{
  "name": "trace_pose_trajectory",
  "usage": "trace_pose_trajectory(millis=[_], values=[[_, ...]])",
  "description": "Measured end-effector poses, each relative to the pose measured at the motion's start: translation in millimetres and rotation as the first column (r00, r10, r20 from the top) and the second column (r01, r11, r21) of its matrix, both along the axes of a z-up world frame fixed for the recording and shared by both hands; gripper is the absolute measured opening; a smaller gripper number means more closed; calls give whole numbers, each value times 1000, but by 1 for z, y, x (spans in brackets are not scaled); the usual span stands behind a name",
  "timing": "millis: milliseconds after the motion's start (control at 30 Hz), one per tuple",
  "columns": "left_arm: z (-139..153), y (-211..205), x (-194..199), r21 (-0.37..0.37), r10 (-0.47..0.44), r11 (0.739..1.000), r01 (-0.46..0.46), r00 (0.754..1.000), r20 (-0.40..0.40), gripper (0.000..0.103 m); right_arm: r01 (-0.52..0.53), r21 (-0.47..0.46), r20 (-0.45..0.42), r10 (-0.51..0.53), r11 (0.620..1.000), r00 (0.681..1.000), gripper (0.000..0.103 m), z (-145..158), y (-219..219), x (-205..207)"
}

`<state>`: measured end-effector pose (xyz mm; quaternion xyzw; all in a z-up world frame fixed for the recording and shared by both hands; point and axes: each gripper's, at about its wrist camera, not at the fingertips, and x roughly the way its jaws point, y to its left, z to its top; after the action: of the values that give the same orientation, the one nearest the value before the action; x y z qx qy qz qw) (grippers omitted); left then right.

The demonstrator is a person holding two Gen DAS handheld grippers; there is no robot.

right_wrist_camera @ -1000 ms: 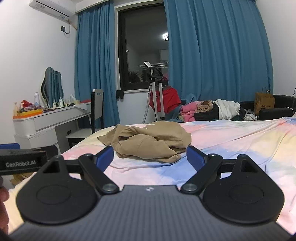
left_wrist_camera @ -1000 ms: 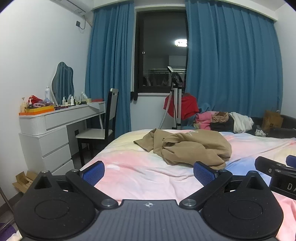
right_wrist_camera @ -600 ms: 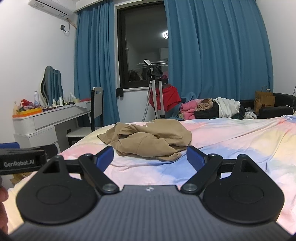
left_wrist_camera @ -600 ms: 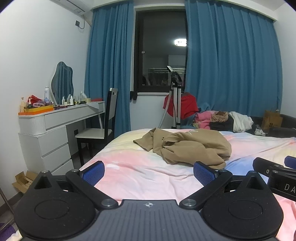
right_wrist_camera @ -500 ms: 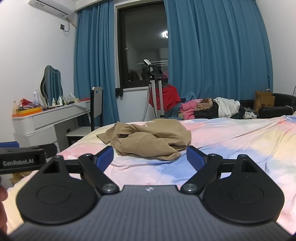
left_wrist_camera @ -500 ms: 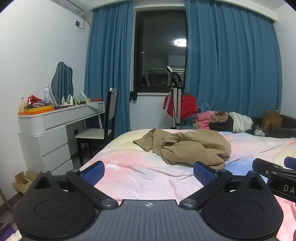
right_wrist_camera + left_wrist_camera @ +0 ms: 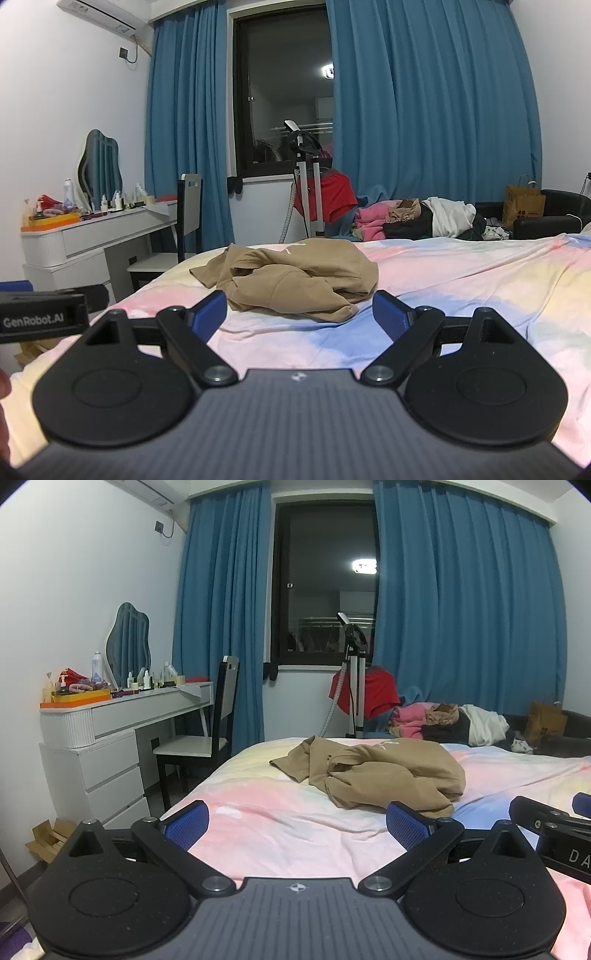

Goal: Fold clothes

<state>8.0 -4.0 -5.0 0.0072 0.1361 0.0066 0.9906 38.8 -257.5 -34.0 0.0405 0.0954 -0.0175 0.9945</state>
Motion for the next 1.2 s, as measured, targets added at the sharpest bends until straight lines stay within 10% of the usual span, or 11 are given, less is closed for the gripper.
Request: trace_pose_trajectory(millis=[600, 833, 1200], values=[[-3, 5, -2, -18, 9, 1000, -9, 1000, -6, 103, 12, 25, -3, -12, 1000, 1000, 86, 2, -4, 1], [-10, 20, 8, -125, -25, 992, 15, 997, -78, 103, 36, 32, 6, -36, 999, 999, 50, 7, -8, -1], [-29, -4, 58, -168, -150, 978, 123, 975, -162, 102, 89, 65, 102, -95, 994, 990, 37, 30, -40, -15]])
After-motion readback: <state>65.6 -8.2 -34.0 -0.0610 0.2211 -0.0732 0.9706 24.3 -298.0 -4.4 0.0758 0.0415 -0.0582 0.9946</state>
